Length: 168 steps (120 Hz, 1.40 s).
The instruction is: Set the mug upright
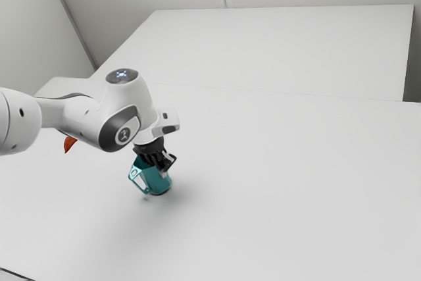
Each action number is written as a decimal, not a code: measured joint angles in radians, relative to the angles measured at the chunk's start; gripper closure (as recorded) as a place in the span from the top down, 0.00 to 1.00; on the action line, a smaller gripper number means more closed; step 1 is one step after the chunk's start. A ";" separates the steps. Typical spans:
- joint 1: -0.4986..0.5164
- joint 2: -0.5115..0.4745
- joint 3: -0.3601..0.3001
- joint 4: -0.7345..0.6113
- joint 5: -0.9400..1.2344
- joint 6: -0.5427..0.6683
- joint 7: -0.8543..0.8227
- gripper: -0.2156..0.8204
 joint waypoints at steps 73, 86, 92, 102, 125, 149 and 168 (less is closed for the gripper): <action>-0.004 -0.082 0.002 0.026 -0.015 -0.004 -0.012 0.69; -0.006 -0.086 0.001 0.094 -0.022 -0.066 -0.014 0.73; -0.006 -0.084 0.001 0.125 -0.031 -0.104 -0.015 0.74; -0.009 -0.076 0.002 0.183 -0.048 -0.171 -0.016 0.75; -0.042 -0.044 0.004 0.323 -0.068 -0.318 -0.017 0.76; -0.043 -0.020 0.003 0.481 -0.072 -0.474 -0.017 0.77; -0.041 0.013 0.002 0.596 -0.073 -0.588 -0.017 0.77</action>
